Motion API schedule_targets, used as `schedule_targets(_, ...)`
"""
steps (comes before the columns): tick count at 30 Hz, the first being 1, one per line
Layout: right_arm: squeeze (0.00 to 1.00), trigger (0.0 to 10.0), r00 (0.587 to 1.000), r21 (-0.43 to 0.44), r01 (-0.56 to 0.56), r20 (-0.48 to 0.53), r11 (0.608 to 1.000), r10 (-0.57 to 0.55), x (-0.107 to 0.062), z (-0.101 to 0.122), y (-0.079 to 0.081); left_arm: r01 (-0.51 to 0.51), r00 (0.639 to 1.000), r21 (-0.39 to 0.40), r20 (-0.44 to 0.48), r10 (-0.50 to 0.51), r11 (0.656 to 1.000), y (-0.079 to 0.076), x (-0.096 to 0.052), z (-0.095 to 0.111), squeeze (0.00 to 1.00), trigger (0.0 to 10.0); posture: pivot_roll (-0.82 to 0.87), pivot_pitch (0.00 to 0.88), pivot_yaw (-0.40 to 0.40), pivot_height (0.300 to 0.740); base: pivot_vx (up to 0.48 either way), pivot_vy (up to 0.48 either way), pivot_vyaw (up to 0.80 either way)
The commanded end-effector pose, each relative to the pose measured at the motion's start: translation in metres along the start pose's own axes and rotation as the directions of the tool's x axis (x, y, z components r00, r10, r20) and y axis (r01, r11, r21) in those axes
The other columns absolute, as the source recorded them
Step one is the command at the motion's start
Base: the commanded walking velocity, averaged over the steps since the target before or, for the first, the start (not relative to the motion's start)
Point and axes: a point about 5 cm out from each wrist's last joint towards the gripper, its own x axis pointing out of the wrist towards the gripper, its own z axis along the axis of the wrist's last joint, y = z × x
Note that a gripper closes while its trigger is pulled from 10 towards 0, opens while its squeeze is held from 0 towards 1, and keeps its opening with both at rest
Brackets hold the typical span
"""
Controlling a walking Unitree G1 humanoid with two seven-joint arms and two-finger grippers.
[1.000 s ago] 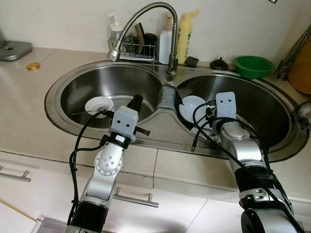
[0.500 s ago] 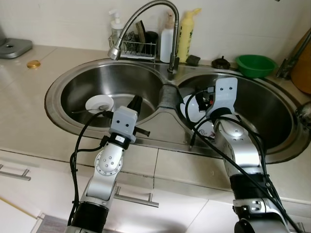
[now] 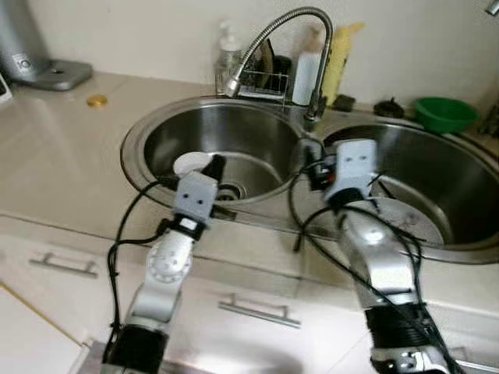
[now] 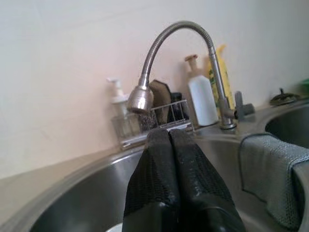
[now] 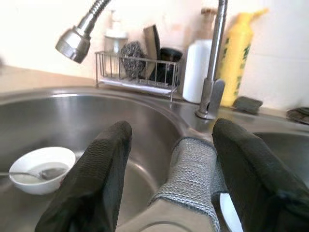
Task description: Kitchen organization
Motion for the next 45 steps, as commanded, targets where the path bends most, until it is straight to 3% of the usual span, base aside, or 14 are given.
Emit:
schedule_targets(1,0.0,10.0,0.999,-0.028,0.032,0.035,0.999,-0.031,-0.004,0.005,-0.01,0.03,0.999,-0.015,0.022,-0.03,0.999,-0.009,0.004,0.005,0.0,10.0,-0.06,0.0,-0.033,0.74,0.0,0.48,0.0)
schedule_targets(17,0.0,10.0,0.998,-0.139,0.027,0.065,0.99,-0.018,-0.027,0.001,-0.01,0.026,0.999,-0.008,0.036,-0.026,1.0,-0.009,0.002,0.007,0.0,10.0,-0.07,0.0,-0.038,0.74,0.0,0.389,0.0)
schedule_targets(26,0.0,10.0,0.995,-0.179,0.057,0.094,0.982,-0.04,-0.04,0.001,-0.017,0.021,0.999,-0.009,0.041,-0.021,1.0,-0.009,0.001,0.007,0.0,10.0,-0.07,0.0,-0.04,0.74,0.0,0.0,-0.78)
schedule_targets(36,0.0,10.0,0.977,-0.194,0.129,0.193,0.973,-0.091,-0.051,0.012,-0.024,0.024,0.998,0.001,0.059,-0.024,1.0,-0.009,0.001,0.008,0.0,10.0,-0.08,0.0,-0.039,0.74,0.0,0.0,-0.8)
schedule_targets(45,0.0,10.0,0.972,-0.198,0.154,0.208,0.968,-0.112,-0.058,0.01,-0.029,0.024,0.997,0.03,0.069,-0.026,0.999,-0.008,0.001,0.01,0.0,10.0,-0.08,0.0,-0.04,0.74,0.0,0.0,-0.79)
